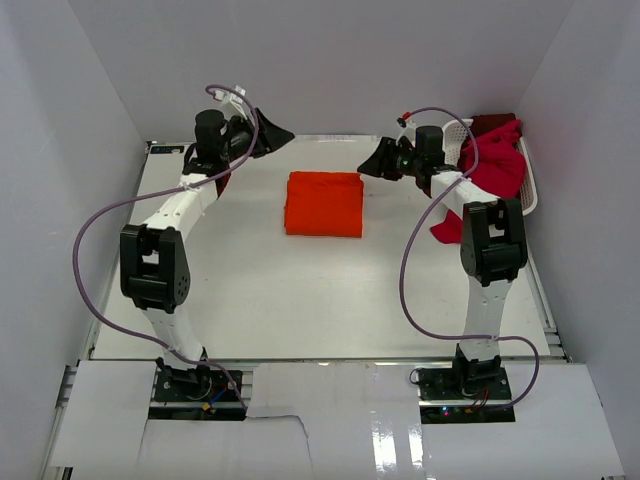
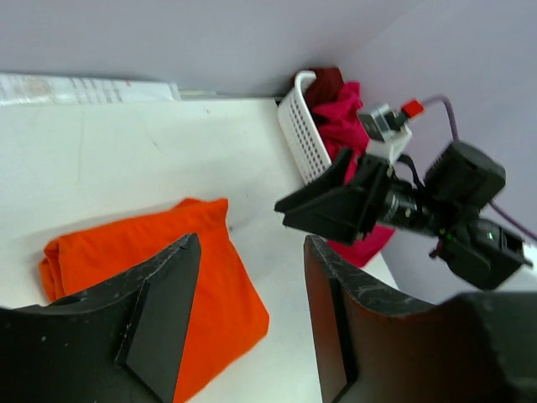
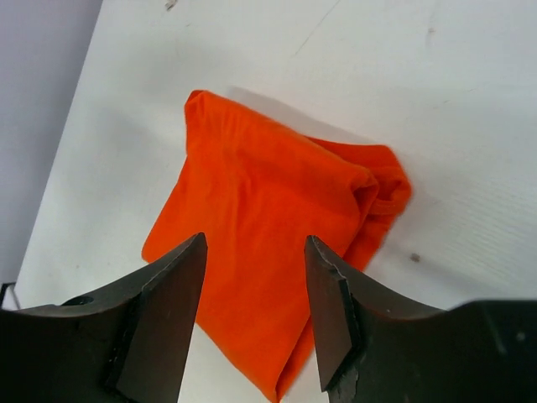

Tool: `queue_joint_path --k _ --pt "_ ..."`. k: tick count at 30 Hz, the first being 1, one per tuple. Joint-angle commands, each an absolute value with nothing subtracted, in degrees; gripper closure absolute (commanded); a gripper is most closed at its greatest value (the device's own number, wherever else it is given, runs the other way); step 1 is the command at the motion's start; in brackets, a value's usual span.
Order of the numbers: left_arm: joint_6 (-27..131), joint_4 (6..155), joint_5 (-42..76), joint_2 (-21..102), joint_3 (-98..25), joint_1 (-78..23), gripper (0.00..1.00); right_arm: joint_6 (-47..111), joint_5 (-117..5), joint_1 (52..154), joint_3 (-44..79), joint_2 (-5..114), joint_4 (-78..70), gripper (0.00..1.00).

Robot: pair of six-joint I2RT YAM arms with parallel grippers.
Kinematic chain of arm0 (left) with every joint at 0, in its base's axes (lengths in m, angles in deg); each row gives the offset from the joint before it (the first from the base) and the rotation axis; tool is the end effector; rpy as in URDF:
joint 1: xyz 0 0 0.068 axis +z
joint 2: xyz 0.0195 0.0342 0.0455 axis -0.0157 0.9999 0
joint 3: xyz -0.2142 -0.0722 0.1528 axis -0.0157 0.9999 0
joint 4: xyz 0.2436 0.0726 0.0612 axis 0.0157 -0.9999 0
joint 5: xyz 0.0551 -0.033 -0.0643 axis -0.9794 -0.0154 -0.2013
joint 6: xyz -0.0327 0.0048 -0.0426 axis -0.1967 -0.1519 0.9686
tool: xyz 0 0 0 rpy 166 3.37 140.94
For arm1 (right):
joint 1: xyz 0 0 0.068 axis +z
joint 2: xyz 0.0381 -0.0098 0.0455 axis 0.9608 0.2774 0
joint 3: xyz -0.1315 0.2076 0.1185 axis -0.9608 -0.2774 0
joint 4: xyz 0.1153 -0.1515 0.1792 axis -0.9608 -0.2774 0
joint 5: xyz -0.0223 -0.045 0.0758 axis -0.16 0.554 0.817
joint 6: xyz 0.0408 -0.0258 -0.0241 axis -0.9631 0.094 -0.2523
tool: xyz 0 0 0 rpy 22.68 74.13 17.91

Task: Fold and stack the t-shirts
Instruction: Fold the long partially folded tshirt into a neat square

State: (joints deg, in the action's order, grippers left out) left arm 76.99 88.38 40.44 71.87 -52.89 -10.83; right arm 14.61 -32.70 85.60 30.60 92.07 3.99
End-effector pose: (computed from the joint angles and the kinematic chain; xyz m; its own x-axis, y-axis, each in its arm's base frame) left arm 0.4424 -0.0965 0.3277 -0.5170 -0.4231 -0.7441 0.4386 0.6155 -0.6548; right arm 0.4720 0.1167 0.2351 -0.6016 0.2308 -0.7648 -0.4376 0.7057 0.5572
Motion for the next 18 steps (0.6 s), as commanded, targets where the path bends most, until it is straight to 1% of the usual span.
queue_joint_path --k 1,2,4,5,6,7,8,9,18 --pt "74.25 86.66 47.83 69.58 -47.34 -11.18 0.37 13.36 -24.78 86.2 30.06 92.06 8.15 0.44" --pt "74.17 87.27 49.24 69.23 -44.36 -11.18 0.42 12.48 -23.2 86.29 30.41 93.29 8.68 0.47" --pt "73.9 87.81 52.93 69.48 -42.15 -11.8 0.45 10.81 -19.59 86.73 32.43 94.96 10.08 0.6" --pt "73.55 87.98 53.99 70.01 -41.35 -11.97 0.58 9.06 -18.54 86.9 33.22 96.71 10.52 0.69" --pt "73.55 88.07 55.04 70.62 -40.3 -12.41 0.67 8.17 -17.22 87.34 35.06 97.6 10.96 0.81" --pt "73.64 88.25 56.27 72.2 -39.86 -12.76 0.79 7.29 -16.6 87.6 35.94 98.56 11.23 0.87" --pt "73.9 88.42 56.81 73.08 -39.5 -13.2 0.97 5.98 -16.16 87.95 36.91 100.31 11.23 0.92" --pt "74.51 88.51 57.25 74.13 -39.5 -13.47 1.0 5.35 -15.63 88.65 37.96 101.2 11.14 0.92" --pt "73.46 90.27 58.04 80.56 -41.61 -17.95 1.0 2.98 -12.91 91.91 47.64 109.82 9.03 0.92"
